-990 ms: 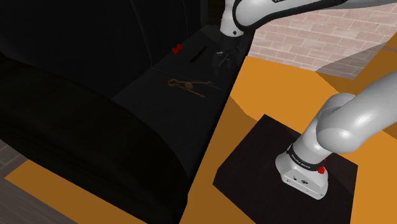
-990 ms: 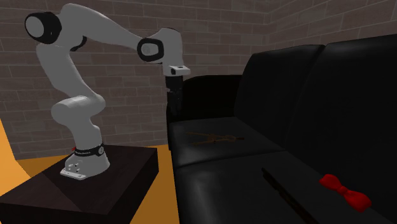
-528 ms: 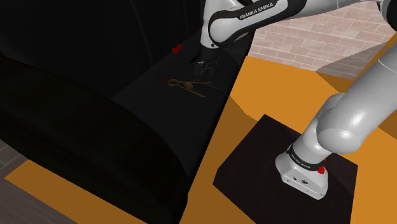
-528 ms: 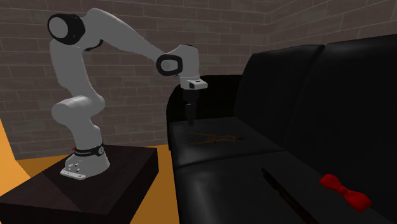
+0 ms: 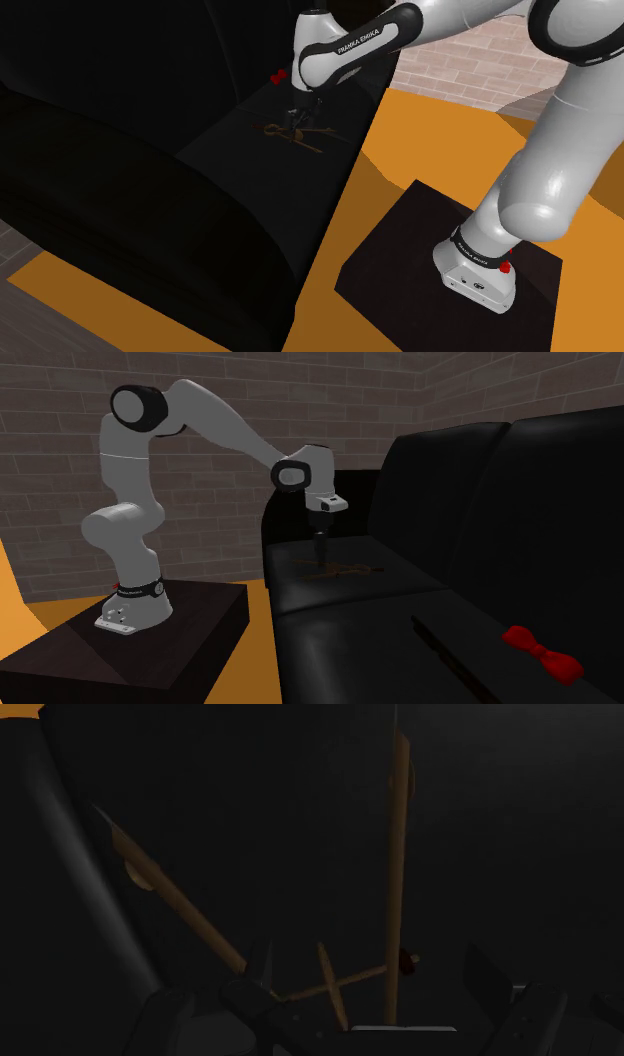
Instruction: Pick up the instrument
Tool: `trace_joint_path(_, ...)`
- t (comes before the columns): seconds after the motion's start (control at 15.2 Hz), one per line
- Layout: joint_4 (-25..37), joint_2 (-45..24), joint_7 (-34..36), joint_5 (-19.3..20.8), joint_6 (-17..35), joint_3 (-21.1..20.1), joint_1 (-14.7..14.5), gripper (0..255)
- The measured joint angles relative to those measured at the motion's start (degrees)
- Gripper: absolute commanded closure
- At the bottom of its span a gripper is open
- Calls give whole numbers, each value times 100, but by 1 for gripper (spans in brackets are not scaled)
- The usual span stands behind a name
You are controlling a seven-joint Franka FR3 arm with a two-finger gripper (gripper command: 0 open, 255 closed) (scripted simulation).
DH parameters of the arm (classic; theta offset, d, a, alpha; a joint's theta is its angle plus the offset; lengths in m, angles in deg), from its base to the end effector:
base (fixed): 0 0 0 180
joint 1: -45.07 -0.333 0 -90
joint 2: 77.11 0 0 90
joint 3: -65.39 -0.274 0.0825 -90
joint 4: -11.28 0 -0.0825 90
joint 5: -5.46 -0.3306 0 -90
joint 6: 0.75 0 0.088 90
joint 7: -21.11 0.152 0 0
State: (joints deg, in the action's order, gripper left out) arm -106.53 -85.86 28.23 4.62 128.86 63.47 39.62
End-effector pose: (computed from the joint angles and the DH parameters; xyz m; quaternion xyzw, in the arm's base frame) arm 0.5294 0.0693 0.3136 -0.9996 0.0026 -0.0254 0.0116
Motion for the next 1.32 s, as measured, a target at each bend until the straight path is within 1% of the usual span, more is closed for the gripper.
trace_joint_path(0.4,-154,-254,6,5,411,-2,-7,0)
trace_joint_path(0.46,-167,-268,1,4,437,-1,-4,255)
trace_joint_path(1.12,-176,-286,0,5,467,0,-4,255)
trace_joint_path(1.32,-139,-182,5,3,326,-3,-6,255)
